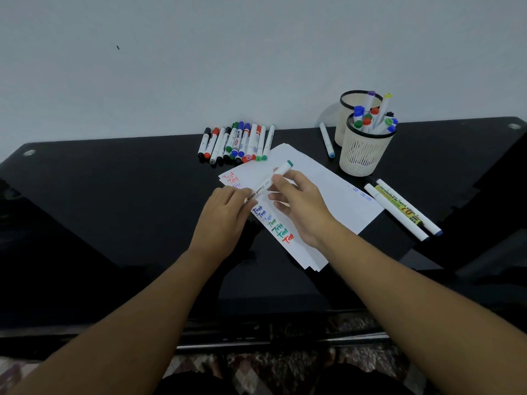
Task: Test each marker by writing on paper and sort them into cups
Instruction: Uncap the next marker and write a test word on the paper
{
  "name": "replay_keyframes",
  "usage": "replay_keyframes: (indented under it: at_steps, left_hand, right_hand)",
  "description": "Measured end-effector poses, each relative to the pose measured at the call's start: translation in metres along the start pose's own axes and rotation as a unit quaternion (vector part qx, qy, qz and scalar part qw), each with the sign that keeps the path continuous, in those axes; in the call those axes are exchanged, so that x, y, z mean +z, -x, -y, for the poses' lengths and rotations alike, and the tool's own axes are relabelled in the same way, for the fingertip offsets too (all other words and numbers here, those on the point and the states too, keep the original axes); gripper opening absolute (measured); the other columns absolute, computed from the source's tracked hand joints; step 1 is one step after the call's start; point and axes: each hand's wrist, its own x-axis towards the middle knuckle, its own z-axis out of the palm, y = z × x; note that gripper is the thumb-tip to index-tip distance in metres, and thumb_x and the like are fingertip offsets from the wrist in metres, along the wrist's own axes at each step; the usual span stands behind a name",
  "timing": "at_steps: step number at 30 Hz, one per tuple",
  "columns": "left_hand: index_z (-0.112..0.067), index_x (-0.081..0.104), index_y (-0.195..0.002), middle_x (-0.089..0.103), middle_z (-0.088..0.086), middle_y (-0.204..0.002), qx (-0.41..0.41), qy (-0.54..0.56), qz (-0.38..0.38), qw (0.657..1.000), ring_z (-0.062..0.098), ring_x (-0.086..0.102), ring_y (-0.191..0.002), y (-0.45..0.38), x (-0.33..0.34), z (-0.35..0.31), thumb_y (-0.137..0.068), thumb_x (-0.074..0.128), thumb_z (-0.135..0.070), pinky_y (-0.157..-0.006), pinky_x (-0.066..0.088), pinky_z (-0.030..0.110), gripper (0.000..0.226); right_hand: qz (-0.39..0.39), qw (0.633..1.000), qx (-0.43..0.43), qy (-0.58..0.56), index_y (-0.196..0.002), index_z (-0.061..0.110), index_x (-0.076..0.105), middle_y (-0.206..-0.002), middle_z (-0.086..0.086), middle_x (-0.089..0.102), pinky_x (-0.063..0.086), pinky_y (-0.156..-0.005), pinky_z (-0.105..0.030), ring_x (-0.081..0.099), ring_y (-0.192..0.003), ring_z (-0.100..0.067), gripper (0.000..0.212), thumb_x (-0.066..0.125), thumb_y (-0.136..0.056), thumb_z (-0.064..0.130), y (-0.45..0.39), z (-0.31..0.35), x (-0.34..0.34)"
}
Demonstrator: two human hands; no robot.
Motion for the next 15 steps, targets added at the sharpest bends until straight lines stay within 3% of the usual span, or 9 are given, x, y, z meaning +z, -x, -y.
replay_keyframes:
  at_steps: [2,4,6,7,9,11,12,15]
  left_hand:
    - [-0.006,0.067,-0.120,0.064,0.004,-0.102,0.011,0.015,0.005,1.000,0.018,0.053,-0.092,0.000,-0.001,-0.002,-0.101,0.062,-0.027,-0.075,0.049,0.034,0.028]
    - [-0.009,0.066,-0.125,0.063,0.002,-0.104,-0.005,0.034,0.010,0.999,0.017,0.054,-0.095,0.001,-0.005,-0.005,-0.103,0.059,-0.034,-0.078,0.047,0.031,0.035]
    - [-0.011,0.062,-0.130,0.062,-0.001,-0.107,-0.040,0.053,0.012,0.998,0.014,0.054,-0.100,0.001,-0.008,-0.006,-0.103,0.052,-0.043,-0.082,0.046,0.028,0.043]
    - [-0.012,0.061,-0.131,0.060,-0.002,-0.107,-0.053,0.061,0.012,0.997,0.013,0.053,-0.100,0.000,-0.009,-0.007,-0.103,0.049,-0.045,-0.083,0.046,0.028,0.044]
    - [-0.014,0.058,-0.131,0.058,-0.005,-0.104,-0.068,0.074,0.014,0.995,0.011,0.052,-0.097,0.000,-0.009,-0.007,-0.104,0.046,-0.047,-0.082,0.048,0.031,0.045]
    - [-0.015,0.057,-0.132,0.056,-0.007,-0.101,-0.076,0.080,0.014,0.994,0.011,0.051,-0.095,-0.001,-0.009,-0.006,-0.105,0.045,-0.046,-0.081,0.049,0.034,0.043]
    - [-0.015,0.056,-0.133,0.056,-0.007,-0.100,-0.076,0.078,0.013,0.994,0.012,0.051,-0.095,-0.001,-0.008,-0.006,-0.106,0.045,-0.044,-0.080,0.049,0.034,0.042]
    - [-0.016,0.052,-0.142,0.055,-0.007,-0.097,-0.067,0.051,0.023,0.996,0.011,0.051,-0.093,-0.001,-0.005,-0.004,-0.106,0.048,-0.041,-0.078,0.048,0.030,0.044]
  right_hand:
    - [0.007,1.000,-0.014,0.007,-0.119,0.018,0.065,-0.111,-0.004,0.074,0.054,-0.100,-0.033,0.070,-0.106,-0.017,0.021,0.059,-0.105,0.033,0.000,0.001,0.005]
    - [-0.002,0.996,-0.018,-0.083,-0.116,0.013,0.061,-0.106,-0.009,0.074,0.056,-0.095,-0.035,0.073,-0.102,-0.022,0.017,0.051,-0.109,0.025,0.000,0.011,0.007]
    - [-0.015,0.988,-0.017,-0.150,-0.117,0.013,0.060,-0.085,-0.007,0.067,0.057,-0.079,-0.034,0.069,-0.079,-0.021,0.018,0.047,-0.110,0.023,-0.002,0.026,0.006]
    - [-0.019,0.991,-0.014,-0.133,-0.119,0.015,0.061,-0.077,-0.003,0.059,0.052,-0.068,-0.031,0.059,-0.067,-0.017,0.020,0.046,-0.109,0.024,-0.003,0.032,0.004]
    - [-0.001,1.000,-0.016,-0.017,-0.123,0.019,0.062,-0.072,0.002,0.045,0.035,-0.057,-0.026,0.038,-0.059,-0.011,0.025,0.043,-0.108,0.029,-0.007,0.039,-0.001]
    - [0.050,0.985,-0.037,0.161,-0.125,0.023,0.063,-0.081,0.005,0.048,0.034,-0.062,-0.026,0.041,-0.065,-0.011,0.032,0.039,-0.108,0.036,-0.007,0.042,-0.008]
    - [0.077,0.958,-0.060,0.271,-0.127,0.024,0.062,-0.089,0.008,0.053,0.037,-0.069,-0.028,0.048,-0.074,-0.010,0.035,0.037,-0.109,0.041,-0.006,0.042,-0.013]
    - [0.167,0.810,-0.102,0.552,-0.137,0.031,0.056,-0.119,0.005,0.063,0.044,-0.090,-0.035,0.057,-0.109,-0.019,0.035,0.036,-0.111,0.044,-0.007,0.035,-0.027]
